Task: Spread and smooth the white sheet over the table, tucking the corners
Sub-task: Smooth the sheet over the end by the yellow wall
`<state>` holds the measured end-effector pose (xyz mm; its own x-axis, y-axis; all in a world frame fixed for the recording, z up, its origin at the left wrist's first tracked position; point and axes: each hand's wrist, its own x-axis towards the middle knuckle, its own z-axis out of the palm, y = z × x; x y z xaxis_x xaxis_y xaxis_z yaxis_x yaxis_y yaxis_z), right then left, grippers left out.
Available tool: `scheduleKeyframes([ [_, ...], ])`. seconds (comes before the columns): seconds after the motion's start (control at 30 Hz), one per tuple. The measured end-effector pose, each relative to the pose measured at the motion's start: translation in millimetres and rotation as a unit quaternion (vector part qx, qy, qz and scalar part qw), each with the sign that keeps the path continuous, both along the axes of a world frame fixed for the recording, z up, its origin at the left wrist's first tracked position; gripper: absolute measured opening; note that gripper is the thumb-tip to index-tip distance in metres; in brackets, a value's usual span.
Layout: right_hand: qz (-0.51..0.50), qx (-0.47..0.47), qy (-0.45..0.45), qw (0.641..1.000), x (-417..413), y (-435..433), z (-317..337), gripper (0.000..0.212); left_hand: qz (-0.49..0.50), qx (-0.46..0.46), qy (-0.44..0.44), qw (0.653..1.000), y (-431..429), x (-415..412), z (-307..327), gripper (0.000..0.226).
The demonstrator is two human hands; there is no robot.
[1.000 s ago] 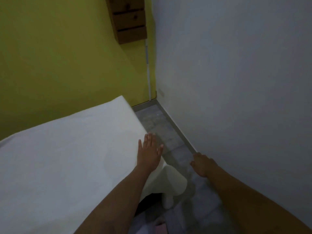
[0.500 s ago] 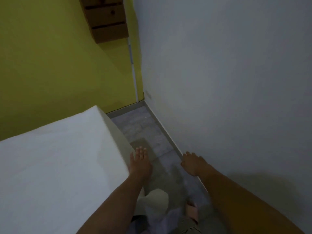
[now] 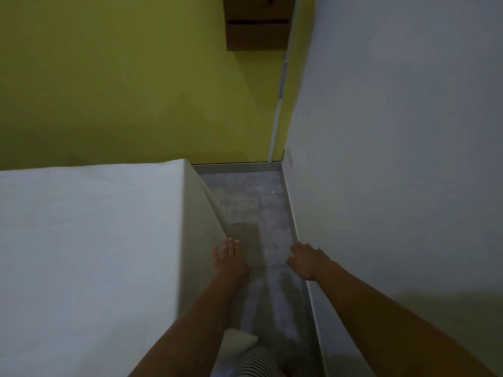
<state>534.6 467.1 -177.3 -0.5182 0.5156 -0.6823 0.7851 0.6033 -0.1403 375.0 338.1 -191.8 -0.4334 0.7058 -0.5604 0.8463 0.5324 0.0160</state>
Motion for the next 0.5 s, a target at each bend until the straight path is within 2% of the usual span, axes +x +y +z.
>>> scheduleKeyframes([
  [0.27, 0.075, 0.013, 0.001, 0.997, -81.7, 112.2, -4.1, 0.059, 0.074, 0.025, 0.008, 0.997, 101.0, -77.2, -10.7, 0.062],
  [0.5, 0.068, 0.014, 0.0, 0.998, -158.7, 220.4, 1.2, 0.058, 0.063, 0.038, 0.027, 0.997, 198.9, -152.5, -12.1, 0.065],
])
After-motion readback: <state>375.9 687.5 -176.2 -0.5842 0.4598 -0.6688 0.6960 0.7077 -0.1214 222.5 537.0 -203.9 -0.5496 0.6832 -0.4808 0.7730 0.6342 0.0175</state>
